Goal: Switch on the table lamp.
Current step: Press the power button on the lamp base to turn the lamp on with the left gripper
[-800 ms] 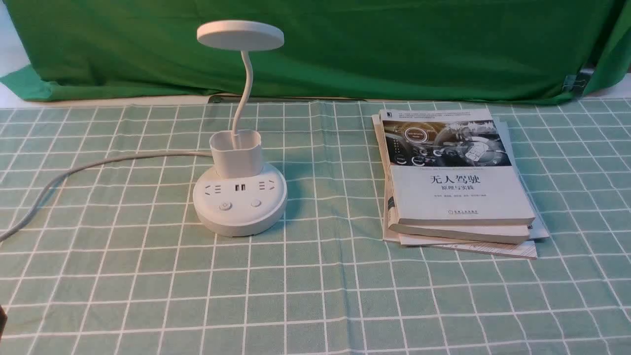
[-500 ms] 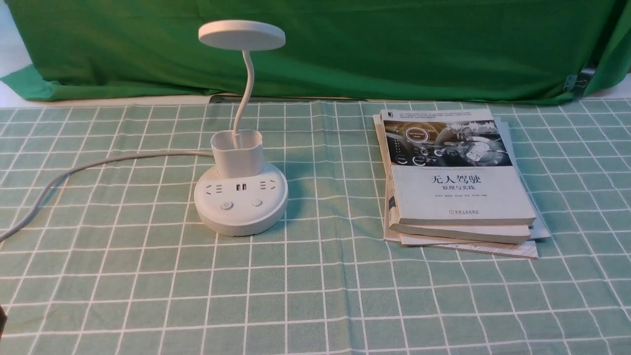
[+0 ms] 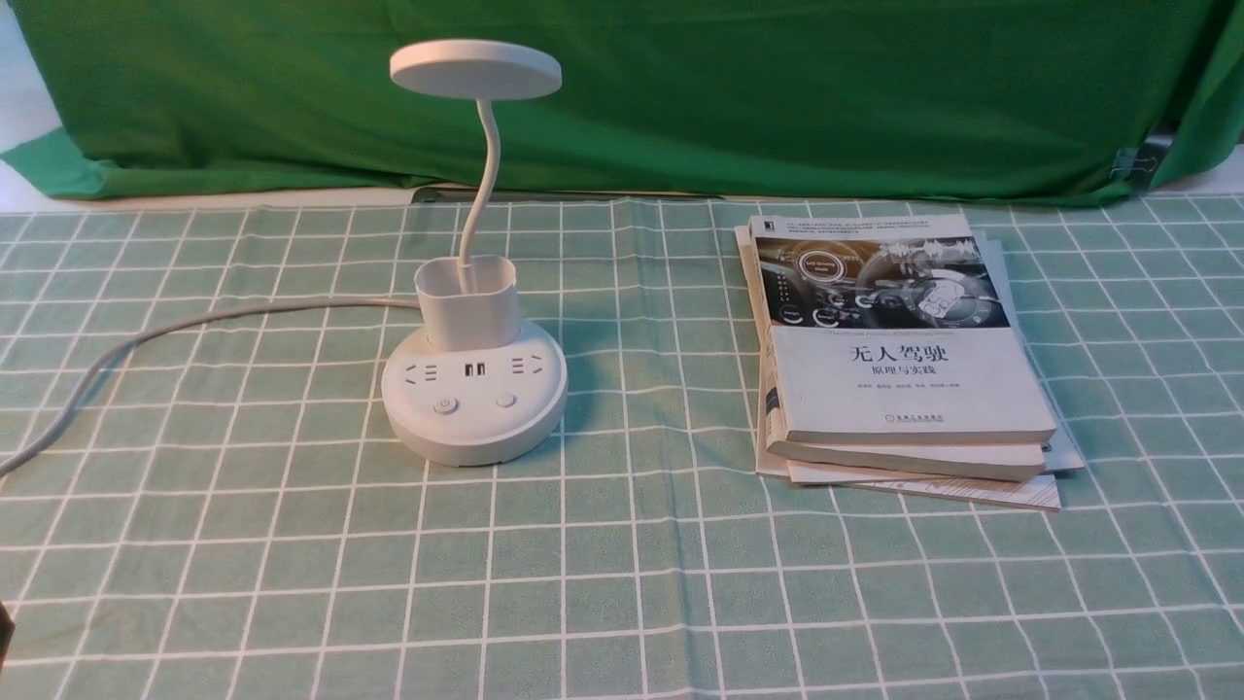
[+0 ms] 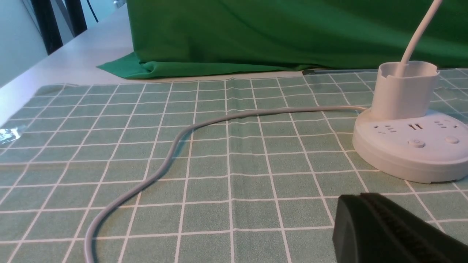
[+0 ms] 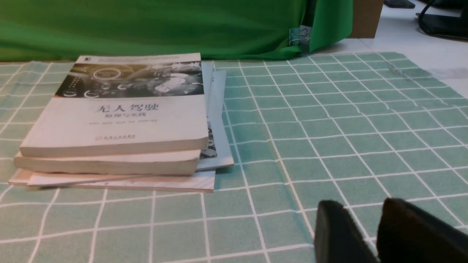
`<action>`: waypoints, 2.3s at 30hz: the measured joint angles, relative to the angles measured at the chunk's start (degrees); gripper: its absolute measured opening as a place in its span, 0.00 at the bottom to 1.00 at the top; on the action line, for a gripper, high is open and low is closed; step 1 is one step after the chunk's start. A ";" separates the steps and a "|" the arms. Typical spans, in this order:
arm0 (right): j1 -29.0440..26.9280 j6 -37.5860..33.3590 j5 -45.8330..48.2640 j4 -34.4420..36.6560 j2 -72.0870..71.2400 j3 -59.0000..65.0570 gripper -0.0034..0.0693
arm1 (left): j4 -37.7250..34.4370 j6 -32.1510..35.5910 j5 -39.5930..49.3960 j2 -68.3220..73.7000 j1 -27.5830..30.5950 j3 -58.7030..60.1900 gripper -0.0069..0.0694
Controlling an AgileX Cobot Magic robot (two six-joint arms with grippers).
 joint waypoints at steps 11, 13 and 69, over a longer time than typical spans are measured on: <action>0.00 0.00 0.00 0.00 0.00 0.00 0.38 | 0.00 0.00 0.00 0.00 0.00 0.00 0.09; 0.00 0.00 0.00 0.00 0.00 0.00 0.38 | 0.00 0.00 0.00 0.00 0.00 0.00 0.09; 0.00 0.00 0.00 0.00 0.00 0.00 0.38 | -44.86 16.80 28.50 61.54 -2.48 -41.75 0.10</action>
